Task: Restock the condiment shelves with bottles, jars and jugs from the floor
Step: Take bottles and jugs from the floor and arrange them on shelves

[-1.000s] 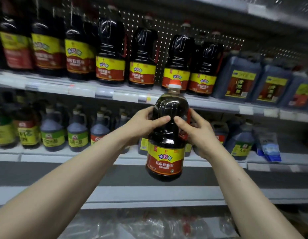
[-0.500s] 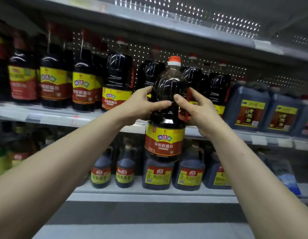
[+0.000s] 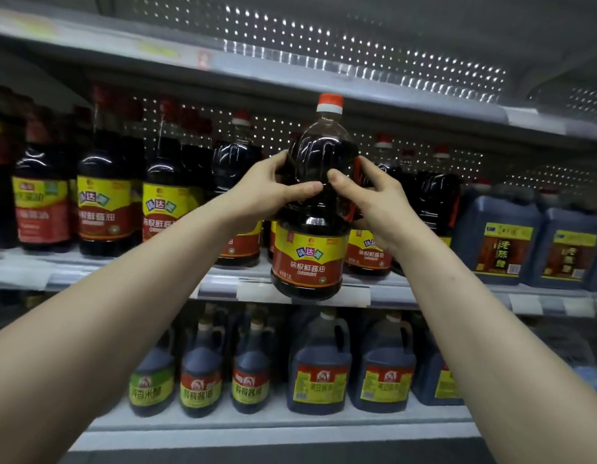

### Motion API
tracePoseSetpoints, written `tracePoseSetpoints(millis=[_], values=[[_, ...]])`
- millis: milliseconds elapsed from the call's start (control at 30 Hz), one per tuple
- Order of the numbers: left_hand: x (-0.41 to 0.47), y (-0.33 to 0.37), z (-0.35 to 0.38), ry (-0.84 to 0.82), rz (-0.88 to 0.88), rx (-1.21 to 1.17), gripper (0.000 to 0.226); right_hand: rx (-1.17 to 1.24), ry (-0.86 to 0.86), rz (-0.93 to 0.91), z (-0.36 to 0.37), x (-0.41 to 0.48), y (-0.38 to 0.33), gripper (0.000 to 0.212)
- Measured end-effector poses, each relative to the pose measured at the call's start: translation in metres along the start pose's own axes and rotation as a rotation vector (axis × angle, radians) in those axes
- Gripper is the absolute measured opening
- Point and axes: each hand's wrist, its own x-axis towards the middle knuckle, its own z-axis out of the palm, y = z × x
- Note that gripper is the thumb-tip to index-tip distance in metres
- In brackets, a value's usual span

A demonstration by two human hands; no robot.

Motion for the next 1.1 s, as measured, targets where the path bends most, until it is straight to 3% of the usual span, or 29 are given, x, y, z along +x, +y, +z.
tracePoseSetpoints(millis=[333, 633, 1100], values=[[0.025, -0.020, -0.019, 0.003, -0.020, -0.014, 0.045, 0.002, 0.010, 0.036, 0.012, 0.033, 0.017, 0.025], [0.046, -0.034, -0.022, 0.010, -0.040, 0.014, 0.048, 0.015, 0.046, 0.101, 0.011, 0.053, 0.029, 0.052], [0.053, -0.055, -0.021, 0.046, 0.011, 0.058, 0.060, -0.011, 0.033, 0.072, 0.014, 0.065, 0.046, 0.028]])
